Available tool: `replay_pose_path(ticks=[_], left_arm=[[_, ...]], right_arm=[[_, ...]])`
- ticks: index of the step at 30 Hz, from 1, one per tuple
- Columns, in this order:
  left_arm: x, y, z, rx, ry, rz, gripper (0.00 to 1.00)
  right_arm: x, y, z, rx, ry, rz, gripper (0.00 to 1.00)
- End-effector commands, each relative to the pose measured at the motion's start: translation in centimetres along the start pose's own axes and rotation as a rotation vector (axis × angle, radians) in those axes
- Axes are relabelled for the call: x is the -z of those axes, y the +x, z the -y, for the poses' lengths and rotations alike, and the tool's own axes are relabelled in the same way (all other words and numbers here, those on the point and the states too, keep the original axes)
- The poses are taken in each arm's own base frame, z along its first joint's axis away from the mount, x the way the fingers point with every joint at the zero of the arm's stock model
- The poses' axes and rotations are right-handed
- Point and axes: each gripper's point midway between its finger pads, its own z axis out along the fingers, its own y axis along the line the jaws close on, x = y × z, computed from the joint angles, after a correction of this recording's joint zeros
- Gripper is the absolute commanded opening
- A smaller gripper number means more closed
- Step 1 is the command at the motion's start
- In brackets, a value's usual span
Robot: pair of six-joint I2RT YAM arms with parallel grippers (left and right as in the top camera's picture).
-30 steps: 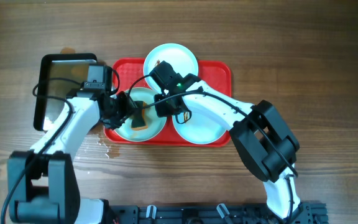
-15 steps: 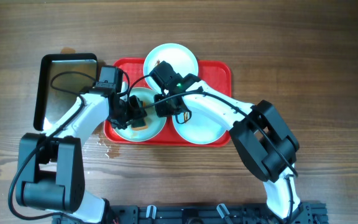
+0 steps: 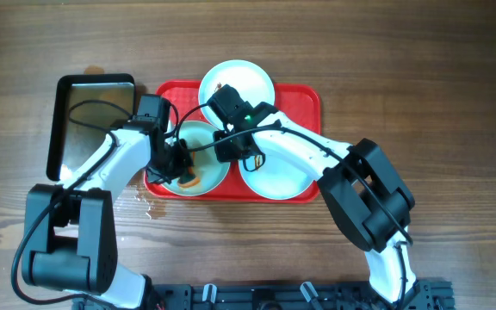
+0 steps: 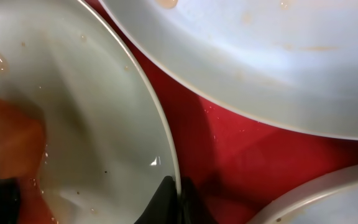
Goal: Clean dirty plates on tray and stack at the side
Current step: 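Hold the plate with the right gripper and scrub it with the sponge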
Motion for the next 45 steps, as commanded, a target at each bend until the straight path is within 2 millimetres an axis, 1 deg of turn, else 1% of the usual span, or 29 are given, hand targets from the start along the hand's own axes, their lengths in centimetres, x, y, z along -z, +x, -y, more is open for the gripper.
replay_pose_path(ticks=[1,2,4,6,10,13,15,16,17,18,19,20,21,25,27,29,32,33,34,36,37,38,41,44,45], left_arm=[[-0.5,0.2,1.3,-0.009,0.075,-0.017,0.04],[-0.3,-0.1,2.8,-0.021,0.153,-0.016,0.04],[-0.1,-0.7,4.1,-0.036,0.219,0.004,0.04],[0.0,-1.4,4.5,-0.011,0.235,0.030,0.04],[0.0,-1.9,4.7,-0.002,0.245,0.047,0.04],[-1.1,-1.8,4.1,0.010,0.219,0.025,0.04],[-2.2,-1.8,2.9,0.023,0.156,0.020,0.04],[-2.9,-2.0,1.2,0.035,0.065,0.032,0.04],[-3.0,-2.2,-0.4,0.048,-0.022,0.053,0.04],[-2.7,-2.5,-3.3,0.100,-0.183,0.098,0.04],[-2.3,-2.7,-5.2,0.127,-0.284,0.127,0.04],[-1.9,-2.7,-6.3,0.129,-0.350,0.142,0.04],[-1.6,-2.7,-7.1,0.127,-0.397,0.152,0.04],[-1.3,-2.8,-7.5,0.132,-0.422,0.164,0.04],[-0.9,-2.9,-8.2,0.133,-0.467,0.173,0.04],[0.6,-3.4,-9.0,0.193,-0.533,0.210,0.04],[2.8,-4.6,-7.7,0.201,-0.515,0.234,0.04],[3.4,-4.9,-6.5,0.204,-0.462,0.230,0.04],[3.5,-5.0,-5.3,0.202,-0.400,0.219,0.04],[3.0,-4.6,-1.7,0.178,-0.209,0.165,0.04],[2.6,-4.4,0.1,0.140,-0.114,0.134,0.04],[2.5,-4.4,0.9,0.129,-0.073,0.127,0.04],[2.3,-4.7,2.5,0.106,-0.019,0.135,0.04],[1.6,-4.4,3.2,0.123,-0.016,0.128,0.04],[1.2,-4.3,3.5,0.134,-0.015,0.120,0.04]], right_arm=[[-1.2,0.8,-0.1,0.026,-0.004,-0.038,0.05],[-1.2,0.7,-0.1,0.026,-0.004,-0.038,0.05],[-1.2,0.8,-0.1,0.026,-0.004,-0.038,0.05],[-1.2,0.7,-0.1,0.025,-0.004,-0.037,0.05],[-1.2,0.7,-0.1,0.025,-0.006,-0.035,0.05],[-1.2,0.7,-0.1,0.025,-0.006,-0.036,0.05],[-1.2,0.7,-0.1,0.025,-0.004,-0.038,0.05],[-1.2,0.7,-0.1,0.025,-0.004,-0.038,0.05],[-1.2,0.8,-0.1,0.025,-0.004,-0.038,0.05],[-1.2,0.8,-0.1,0.025,-0.004,-0.038,0.05],[-1.2,0.8,-0.1,0.025,-0.004,-0.039,0.05],[-1.2,0.8,-0.1,0.026,-0.004,-0.039,0.05],[-1.2,0.8,0.0,0.026,-0.004,-0.039,0.05],[-1.2,0.9,0.0,0.033,-0.001,-0.044,0.05],[-1.1,1.0,0.1,0.044,0.002,-0.049,0.05],[-1.1,1.0,0.1,0.044,0.003,-0.050,0.04],[-1.1,1.0,0.1,0.044,0.003,-0.050,0.04],[-1.1,1.0,0.1,0.044,0.002,-0.050,0.04],[-1.1,1.0,0.1,0.044,0.002,-0.049,0.04],[-1.1,1.0,0.1,0.043,0.002,-0.049,0.04],[-1.2,1.0,0.1,0.043,0.001,-0.048,0.04],[-1.2,1.0,0.1,0.043,0.001,-0.048,0.04],[-1.2,0.9,0.0,0.042,-0.002,-0.046,0.04],[-1.1,0.9,-1.1,0.046,-0.064,-0.052,0.04],[-1.1,0.8,-1.2,0.043,-0.067,-0.049,0.04]])
